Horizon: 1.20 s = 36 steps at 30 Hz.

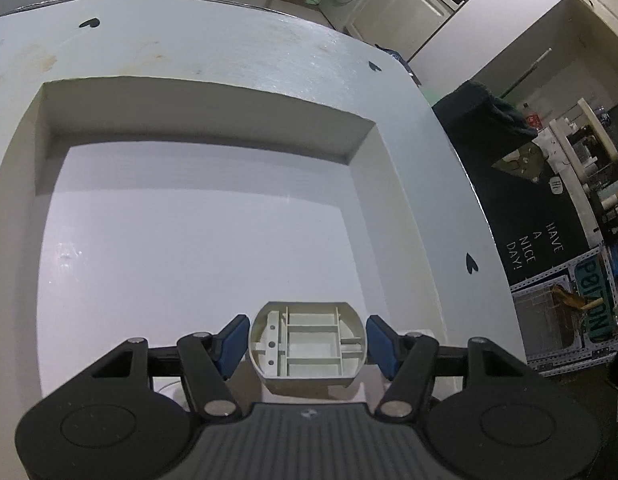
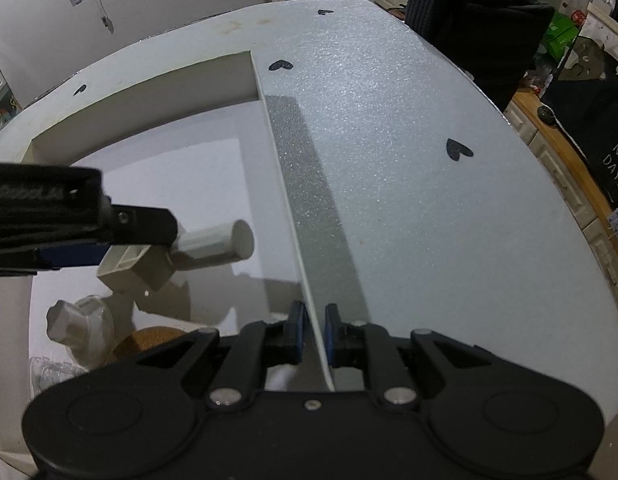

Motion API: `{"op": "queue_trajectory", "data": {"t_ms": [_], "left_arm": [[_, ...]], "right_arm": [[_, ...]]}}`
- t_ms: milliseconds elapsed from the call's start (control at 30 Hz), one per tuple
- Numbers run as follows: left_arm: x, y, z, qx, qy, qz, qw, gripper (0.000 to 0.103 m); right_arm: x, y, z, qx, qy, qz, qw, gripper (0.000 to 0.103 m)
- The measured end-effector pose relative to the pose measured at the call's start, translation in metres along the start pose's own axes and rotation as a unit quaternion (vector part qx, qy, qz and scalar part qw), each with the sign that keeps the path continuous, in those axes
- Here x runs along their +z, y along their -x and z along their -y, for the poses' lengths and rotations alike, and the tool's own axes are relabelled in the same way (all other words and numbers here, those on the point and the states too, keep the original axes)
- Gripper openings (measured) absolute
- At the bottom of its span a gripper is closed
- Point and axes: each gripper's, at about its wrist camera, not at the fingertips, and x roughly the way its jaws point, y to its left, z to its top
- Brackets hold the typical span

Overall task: Organize rigid objects
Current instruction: 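Carry the battery holder with the left tool into the tray and release, then move the left tool back and close on the salmon wooden wedge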

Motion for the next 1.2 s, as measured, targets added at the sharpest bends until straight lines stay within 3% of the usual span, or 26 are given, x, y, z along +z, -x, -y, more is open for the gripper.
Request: {"op": "queue_trajectory", "data": {"t_ms": [100,200,600,1200], "left_arm": [[-0.002,-0.002,0.001,-0.002,-0.001,-0.011,0.9999,0.067],[-0.004,-0.005,-0.003,-0.003,0.015,-0.028,0.9995,0.078],[-0.008,0.010,-0.003,-0.017,-0.005,-0.025,0.9995,0.100],[-0.020,0.074,-0.004,-0.036,-0.058,0.011,0.9976,0.103]], "right_arm": [[0.000,0.000,0.000,0.000,0.000,0.000,1.000,0.012],[0.000,0.000,0.000,0.000,0.000,0.000,1.000,0.012],[0.000,0.000,-0.001,-0.001,0.000,0.000,1.000,0.012],[0.000,0.000,0.000,0.001,0.000,0.001,1.000,0.012]]}}
